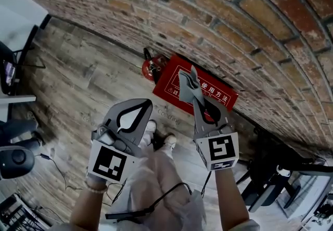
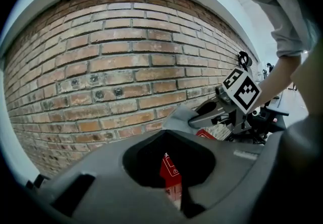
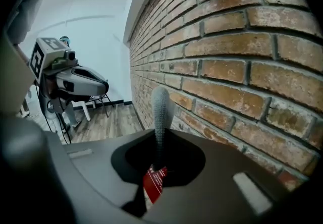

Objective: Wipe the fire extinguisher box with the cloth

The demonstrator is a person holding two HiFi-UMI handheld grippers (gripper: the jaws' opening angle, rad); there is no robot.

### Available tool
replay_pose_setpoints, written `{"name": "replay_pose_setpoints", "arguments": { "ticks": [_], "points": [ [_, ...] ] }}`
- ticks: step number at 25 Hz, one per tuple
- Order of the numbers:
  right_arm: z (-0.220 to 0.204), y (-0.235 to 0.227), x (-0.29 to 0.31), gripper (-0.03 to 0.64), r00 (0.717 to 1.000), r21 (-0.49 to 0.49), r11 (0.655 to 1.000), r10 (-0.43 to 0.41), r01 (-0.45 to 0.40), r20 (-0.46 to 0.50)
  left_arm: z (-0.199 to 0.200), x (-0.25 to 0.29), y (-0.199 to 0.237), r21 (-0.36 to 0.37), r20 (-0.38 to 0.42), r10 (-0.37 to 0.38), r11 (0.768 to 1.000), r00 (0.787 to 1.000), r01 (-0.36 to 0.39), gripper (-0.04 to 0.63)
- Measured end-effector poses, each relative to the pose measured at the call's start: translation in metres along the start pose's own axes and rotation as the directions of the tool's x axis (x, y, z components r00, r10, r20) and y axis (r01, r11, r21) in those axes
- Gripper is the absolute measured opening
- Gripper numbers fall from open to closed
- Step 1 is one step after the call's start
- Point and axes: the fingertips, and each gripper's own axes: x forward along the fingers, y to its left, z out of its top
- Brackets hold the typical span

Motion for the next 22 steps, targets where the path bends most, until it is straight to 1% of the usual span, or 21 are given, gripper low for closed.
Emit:
{"name": "replay_pose_setpoints", "arguments": {
  "ticks": [9,13,20,22],
  "points": [
    [-0.028,0.013,0.061,0.02,0.996,-0.04,0.997,0.06,-0.063,-0.065,-0.027,0.011,0.022,-0.026,-0.019,0.018,0.999,1.0,-0.019,-0.002],
    [-0.041,0.021,0.086,0.02,0.992,-0.052,0.995,0.08,-0.085,-0.097,-0.034,0.012,0.033,-0.026,-0.018,0.03,0.999,0.999,-0.031,-0.002],
    [-0.053,0.027,0.128,0.02,0.988,-0.046,0.995,0.083,-0.09,-0.129,-0.054,0.009,0.051,-0.054,-0.043,0.094,0.994,0.995,-0.096,-0.002],
    [-0.056,0.027,0.14,0.02,0.987,-0.048,0.995,0.084,-0.091,-0.138,-0.055,0.011,0.053,-0.055,-0.042,0.101,0.993,0.994,-0.104,-0.002]
  ]
}}
